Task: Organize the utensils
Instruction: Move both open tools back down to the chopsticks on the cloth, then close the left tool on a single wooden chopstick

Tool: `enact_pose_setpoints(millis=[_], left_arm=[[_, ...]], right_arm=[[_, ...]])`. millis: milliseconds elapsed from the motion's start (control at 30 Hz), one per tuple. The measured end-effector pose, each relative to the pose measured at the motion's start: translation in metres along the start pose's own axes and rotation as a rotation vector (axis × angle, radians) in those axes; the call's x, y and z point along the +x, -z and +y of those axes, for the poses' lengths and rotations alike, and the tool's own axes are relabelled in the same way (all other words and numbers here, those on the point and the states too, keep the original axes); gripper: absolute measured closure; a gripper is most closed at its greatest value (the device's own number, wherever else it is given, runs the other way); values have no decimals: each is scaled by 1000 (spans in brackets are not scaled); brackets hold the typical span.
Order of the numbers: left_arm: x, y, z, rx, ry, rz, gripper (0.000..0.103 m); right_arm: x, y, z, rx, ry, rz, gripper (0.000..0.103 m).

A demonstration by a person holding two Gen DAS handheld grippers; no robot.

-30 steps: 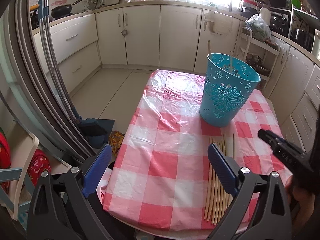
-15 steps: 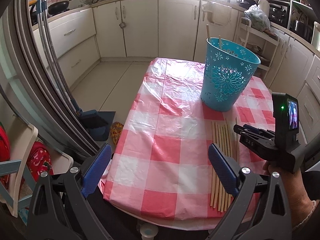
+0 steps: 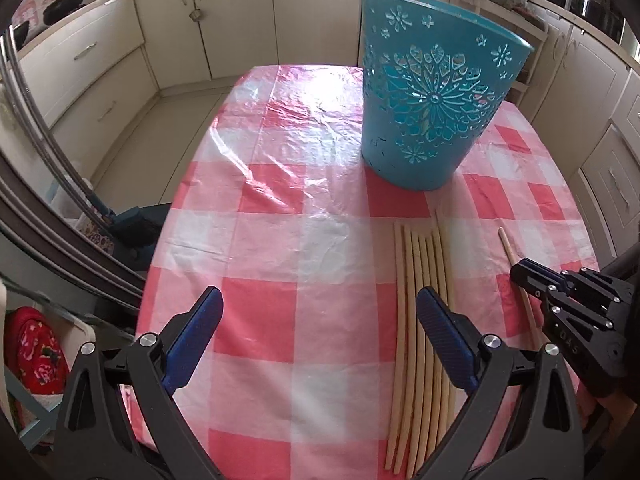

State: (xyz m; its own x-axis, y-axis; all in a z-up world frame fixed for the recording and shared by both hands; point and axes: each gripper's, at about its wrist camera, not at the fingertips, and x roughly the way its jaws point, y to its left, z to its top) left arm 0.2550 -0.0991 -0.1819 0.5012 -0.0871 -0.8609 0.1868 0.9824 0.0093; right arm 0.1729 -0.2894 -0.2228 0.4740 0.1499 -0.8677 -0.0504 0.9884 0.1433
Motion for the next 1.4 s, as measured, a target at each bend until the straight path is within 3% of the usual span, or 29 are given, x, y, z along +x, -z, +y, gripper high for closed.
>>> enact_pose_setpoints(millis=[367, 767, 967, 1033, 1267, 1333, 1400], left_arm=[[45, -17, -17, 32, -46, 65, 10], [52, -19, -22, 62, -68, 75, 10], [56, -19, -20, 45, -51, 85, 19], [56, -20, -22, 53, -46, 82, 23], [58, -28, -28, 64, 20, 92, 57], [57, -29, -27, 67, 27, 97, 82], [57, -32, -23, 59, 61, 123, 97]], right_arm=[[-1, -1, -4, 29, -55, -22, 94], [0, -1, -3, 35, -78, -28, 86], [1, -2, -2, 37, -78, -30, 86], [1, -2, -1, 30, -71, -33, 86], [2, -2, 0, 24, -69, -45, 83], [3, -2, 0, 24, -69, -50, 83], [3, -2, -1, 26, -70, -54, 83]])
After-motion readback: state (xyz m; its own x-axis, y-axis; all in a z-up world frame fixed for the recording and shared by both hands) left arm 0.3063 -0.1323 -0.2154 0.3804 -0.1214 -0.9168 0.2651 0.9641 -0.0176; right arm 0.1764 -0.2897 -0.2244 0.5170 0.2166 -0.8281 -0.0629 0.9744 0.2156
